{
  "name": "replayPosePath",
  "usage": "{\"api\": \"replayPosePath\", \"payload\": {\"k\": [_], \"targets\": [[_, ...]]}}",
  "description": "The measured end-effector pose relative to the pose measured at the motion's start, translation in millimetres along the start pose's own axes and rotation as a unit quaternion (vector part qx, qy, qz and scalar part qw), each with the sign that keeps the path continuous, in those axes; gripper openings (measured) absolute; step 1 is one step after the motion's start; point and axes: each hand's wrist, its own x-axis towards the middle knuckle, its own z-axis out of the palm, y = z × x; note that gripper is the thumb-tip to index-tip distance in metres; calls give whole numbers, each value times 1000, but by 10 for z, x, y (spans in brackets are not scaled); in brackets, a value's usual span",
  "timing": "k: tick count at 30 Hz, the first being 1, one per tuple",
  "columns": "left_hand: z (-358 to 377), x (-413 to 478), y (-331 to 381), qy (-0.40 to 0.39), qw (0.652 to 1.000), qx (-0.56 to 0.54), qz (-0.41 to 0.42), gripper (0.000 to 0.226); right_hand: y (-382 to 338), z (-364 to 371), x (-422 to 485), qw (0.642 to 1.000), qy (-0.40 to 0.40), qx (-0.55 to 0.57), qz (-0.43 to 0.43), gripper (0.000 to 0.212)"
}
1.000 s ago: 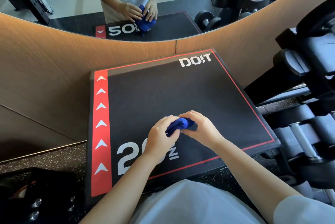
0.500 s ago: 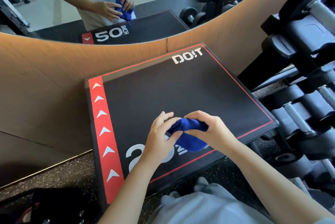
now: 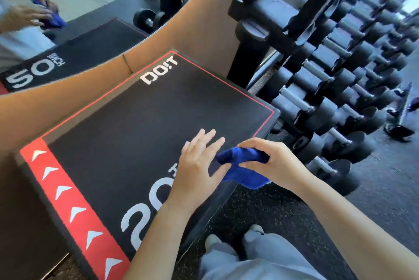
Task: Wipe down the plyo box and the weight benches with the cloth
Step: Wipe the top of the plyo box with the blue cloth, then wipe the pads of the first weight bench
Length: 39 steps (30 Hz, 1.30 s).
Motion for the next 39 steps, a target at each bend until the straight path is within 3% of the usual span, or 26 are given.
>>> {"api": "replayPosePath", "payload": {"k": [5, 12, 20, 34, 39], "targets": [[293, 291, 348, -29, 990, 57, 126, 49, 203, -345, -389, 993, 95, -43, 52, 28], [792, 372, 948, -88, 973, 28, 210, 46, 484, -658, -1159, 966, 216, -46, 133, 29], [1378, -73, 1912, -166, 936, -27, 310, 45, 723, -754, -2478, 911, 342, 4, 229, 30], [1786, -1575, 3422, -279, 823, -58, 491, 45, 416, -259, -5014, 756, 539, 20, 371, 37], [1908, -2153, 3747, -331, 760, -74, 555, 45, 169, 132, -5661, 680, 593, 43, 429, 34]]}}
